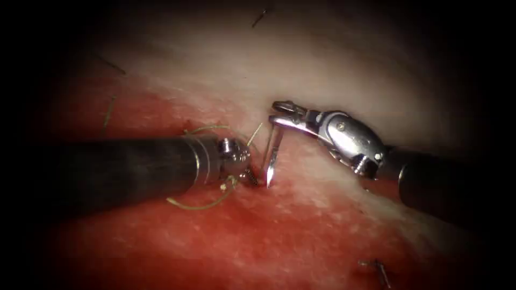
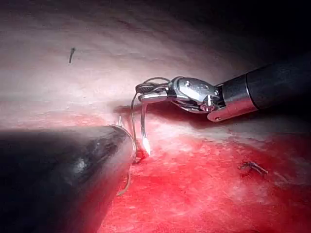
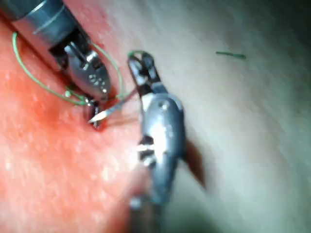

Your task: Wound Closure

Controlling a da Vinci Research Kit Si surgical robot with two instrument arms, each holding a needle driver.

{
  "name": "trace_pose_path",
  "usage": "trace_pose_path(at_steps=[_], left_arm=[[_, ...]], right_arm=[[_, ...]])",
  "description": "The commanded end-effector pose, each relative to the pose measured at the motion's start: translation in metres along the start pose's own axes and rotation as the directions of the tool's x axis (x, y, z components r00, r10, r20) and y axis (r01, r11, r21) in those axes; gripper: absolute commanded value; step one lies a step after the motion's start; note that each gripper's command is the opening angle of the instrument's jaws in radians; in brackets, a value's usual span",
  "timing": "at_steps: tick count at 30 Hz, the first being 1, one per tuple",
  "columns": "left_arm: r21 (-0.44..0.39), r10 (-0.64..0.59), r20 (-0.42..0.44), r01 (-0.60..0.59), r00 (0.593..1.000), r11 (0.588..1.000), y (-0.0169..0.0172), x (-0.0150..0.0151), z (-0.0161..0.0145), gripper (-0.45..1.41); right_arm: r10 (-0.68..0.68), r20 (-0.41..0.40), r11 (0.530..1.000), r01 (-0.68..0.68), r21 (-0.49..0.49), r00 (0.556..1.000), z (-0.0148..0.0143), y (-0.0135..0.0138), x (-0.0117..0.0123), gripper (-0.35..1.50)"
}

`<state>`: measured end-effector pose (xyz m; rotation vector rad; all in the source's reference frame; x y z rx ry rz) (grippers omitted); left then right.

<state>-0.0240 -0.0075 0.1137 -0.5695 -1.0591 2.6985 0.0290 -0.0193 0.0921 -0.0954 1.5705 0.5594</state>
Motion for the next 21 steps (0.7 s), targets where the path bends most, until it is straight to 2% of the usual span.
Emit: trace_pose_path(at_steps=[1,9,21], left_arm=[[0.002,-0.002,-0.001,0.002,1.0,1.0,-0.0004,0.0004,0.0006,0.05],[0.004,-0.035,-0.001,0.035,0.999,0.999,-0.0001,0.0008,0.0006,0.22],[0.002,-0.041,-0.001,0.041,0.999,0.999,0.0002,0.0008,0.0004,0.22]], right_arm=[[-0.002,-0.002,1.0,0.002,0.001,1.0,0.0007,0.0002,-0.0009,-0.35],[-0.038,-0.001,0.999,0.038,0.003,0.999,0.001,-0.0001,-0.0015,-0.35],[-0.123,-0.019,0.992,0.123,0.024,0.992,0.0007,-0.0019,-0.0032,-0.35]])
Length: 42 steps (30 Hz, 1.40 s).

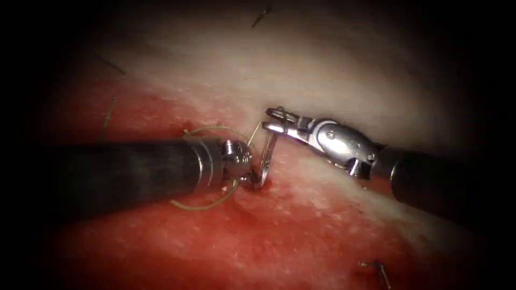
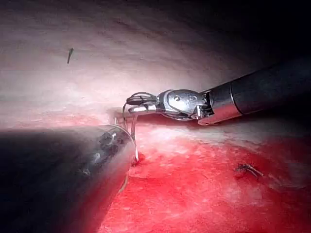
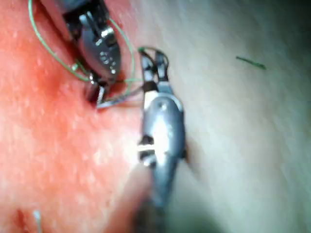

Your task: Wound Closure

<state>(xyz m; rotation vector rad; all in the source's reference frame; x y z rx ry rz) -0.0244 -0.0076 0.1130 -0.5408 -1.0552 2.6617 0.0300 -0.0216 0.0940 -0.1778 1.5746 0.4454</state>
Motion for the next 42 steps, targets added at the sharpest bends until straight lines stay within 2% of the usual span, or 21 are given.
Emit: trace_pose_path(at_steps=[1,12,23,29,34,38,42], left_arm=[[-0.001,0.003,0.0,-0.003,1.0,1.0,-0.0004,0.0004,0.0006,0.22],[-0.004,-0.012,0.002,0.012,1.0,1.0,-0.0004,0.0004,0.0005,0.22],[0.014,-0.018,-0.036,0.018,0.999,1.0,-0.0001,0.0007,-0.0008,0.19],[0.036,-0.012,-0.064,0.014,0.998,0.999,0.002,0.0002,-0.0016,0.15],[0.062,-0.006,-0.123,0.014,0.992,0.998,0.0044,0.0003,-0.0033,0.09],[0.085,-0.015,-0.157,0.029,0.988,0.996,0.0095,0.0013,-0.0048,0.04],[0.092,0.007,-0.173,0.009,0.985,0.996,0.0119,0.0026,-0.0044,0.0]], right_arm=[[-0.008,-0.002,1.0,0.008,0.003,1.0,0.0006,-0.0001,-0.0008,-0.35],[-0.059,-0.005,0.998,0.059,0.006,0.998,0.0008,-0.0018,-0.0012,-0.35],[-0.064,-0.006,0.998,0.064,0.008,0.998,0.0013,-0.0034,-0.0011,-0.35],[-0.065,-0.003,0.998,0.065,0.009,0.998,0.0013,-0.0036,-0.0012,-0.35],[-0.067,0.004,0.998,0.067,0.014,0.998,0.0012,-0.0035,-0.0015,-0.35],[-0.067,0.013,0.997,0.067,0.024,0.998,0.0008,-0.0032,-0.0016,-0.35],[-0.067,0.013,0.997,0.067,0.024,0.998,0.0008,-0.003,-0.0016,-0.35]])
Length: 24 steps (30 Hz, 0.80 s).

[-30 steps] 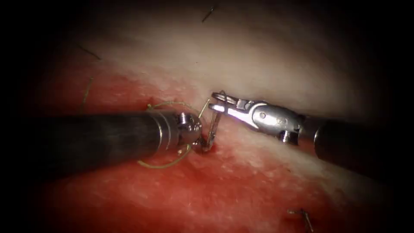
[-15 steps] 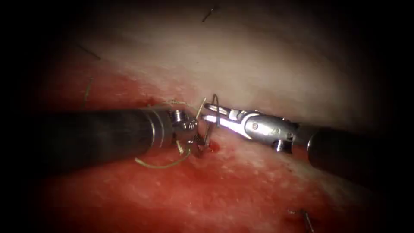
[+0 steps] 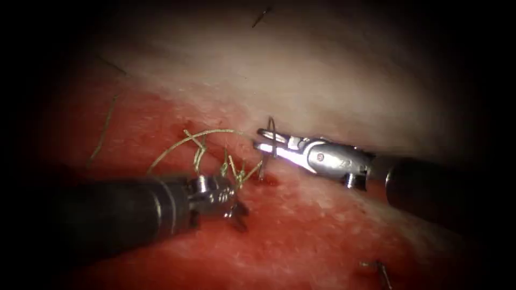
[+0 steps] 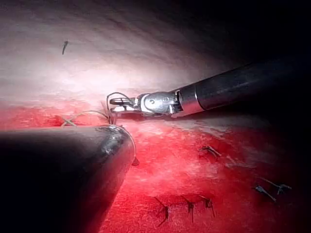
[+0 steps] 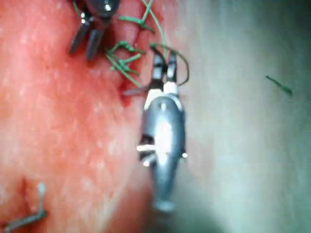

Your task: Wound Closure

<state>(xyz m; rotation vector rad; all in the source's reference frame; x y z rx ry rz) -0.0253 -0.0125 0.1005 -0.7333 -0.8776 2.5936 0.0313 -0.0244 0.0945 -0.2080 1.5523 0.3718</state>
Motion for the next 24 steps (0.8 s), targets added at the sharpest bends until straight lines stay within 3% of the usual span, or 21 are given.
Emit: trace_pose_path(at_steps=[1,12,24], left_arm=[[0.005,-0.001,-0.008,0.001,1.0,1.0,-0.0001,0.0004,0.001,0.0],[0.0,0.014,-0.02,-0.014,1.0,1.0,-0.0019,-0.0013,0.0044,-0.03],[-0.007,0.017,-0.017,-0.017,1.0,1.0,-0.0026,-0.0028,0.0051,-0.03]], right_arm=[[0.009,-0.003,1.0,-0.009,-0.002,1.0,0.0008,-0.0001,-0.0005,-0.35],[0.117,0.0,0.993,-0.117,-0.013,0.993,0.0008,0.0002,-0.0004,-0.35],[0.133,0.026,0.991,-0.132,-0.008,0.991,0.0005,0.0013,-0.0004,-0.35]])
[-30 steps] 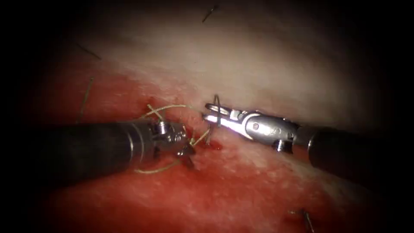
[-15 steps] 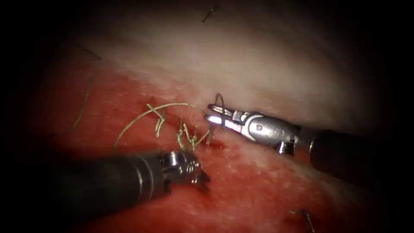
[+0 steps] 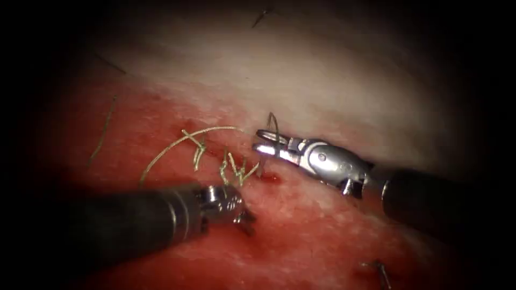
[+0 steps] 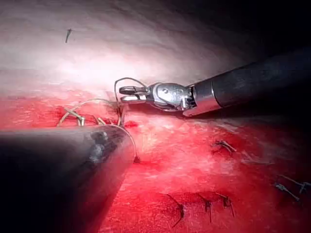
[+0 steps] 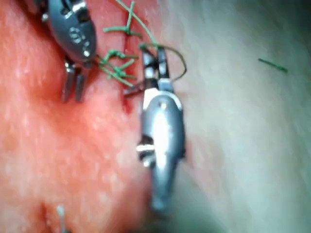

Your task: Wound Closure

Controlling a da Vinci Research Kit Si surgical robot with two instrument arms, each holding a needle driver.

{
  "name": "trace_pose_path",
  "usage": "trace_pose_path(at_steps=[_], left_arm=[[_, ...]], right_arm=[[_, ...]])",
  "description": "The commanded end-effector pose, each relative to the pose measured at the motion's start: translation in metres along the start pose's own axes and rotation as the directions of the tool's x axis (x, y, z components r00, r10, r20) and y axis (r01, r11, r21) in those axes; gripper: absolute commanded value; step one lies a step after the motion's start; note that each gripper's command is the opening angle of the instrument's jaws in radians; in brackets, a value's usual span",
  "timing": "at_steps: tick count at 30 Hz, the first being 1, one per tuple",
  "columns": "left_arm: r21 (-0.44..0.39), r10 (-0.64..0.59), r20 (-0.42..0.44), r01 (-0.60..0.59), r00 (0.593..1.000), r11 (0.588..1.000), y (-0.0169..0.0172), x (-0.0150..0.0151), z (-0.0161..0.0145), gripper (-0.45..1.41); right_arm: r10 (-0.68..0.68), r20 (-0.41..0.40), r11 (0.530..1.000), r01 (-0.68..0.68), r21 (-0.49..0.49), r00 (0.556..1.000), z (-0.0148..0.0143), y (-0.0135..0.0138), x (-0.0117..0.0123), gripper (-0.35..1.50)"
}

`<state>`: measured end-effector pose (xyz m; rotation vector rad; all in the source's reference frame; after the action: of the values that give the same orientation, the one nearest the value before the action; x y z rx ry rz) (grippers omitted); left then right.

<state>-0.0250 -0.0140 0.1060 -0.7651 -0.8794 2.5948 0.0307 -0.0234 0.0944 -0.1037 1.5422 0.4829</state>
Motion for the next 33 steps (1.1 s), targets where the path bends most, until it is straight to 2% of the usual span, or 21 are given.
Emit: trace_pose_path(at_steps=[1,9,16,24,33], left_arm=[[-0.002,0.003,0.0,-0.003,1.0,1.0,-0.0001,0.0001,0.0009,-0.03],[-0.02,0.008,0.0,-0.008,1.0,1.0,-0.0002,-0.0004,0.0026,-0.03],[-0.023,0.001,0.0,-0.001,1.0,1.0,-0.0008,-0.0008,0.0026,-0.03],[-0.026,0.001,0.001,-0.001,1.0,1.0,-0.001,-0.0012,0.0022,-0.03],[-0.026,-0.004,0.001,0.004,1.0,1.0,-0.0015,-0.0012,0.0026,-0.03]], right_arm=[[-0.001,-0.001,1.0,0.001,0.0,1.0,0.0007,0.0003,-0.0006,-0.35],[-0.006,0.022,1.0,0.006,0.015,1.0,0.0007,0.0006,-0.0007,-0.35],[-0.043,0.025,0.999,0.043,0.022,0.999,0.0006,0.0011,-0.0011,-0.35],[-0.096,0.043,0.993,0.093,0.07,0.994,0.0005,0.0,-0.0019,-0.35],[-0.076,0.02,0.995,0.075,0.062,0.997,0.0008,0.0001,0.0001,-0.35]])
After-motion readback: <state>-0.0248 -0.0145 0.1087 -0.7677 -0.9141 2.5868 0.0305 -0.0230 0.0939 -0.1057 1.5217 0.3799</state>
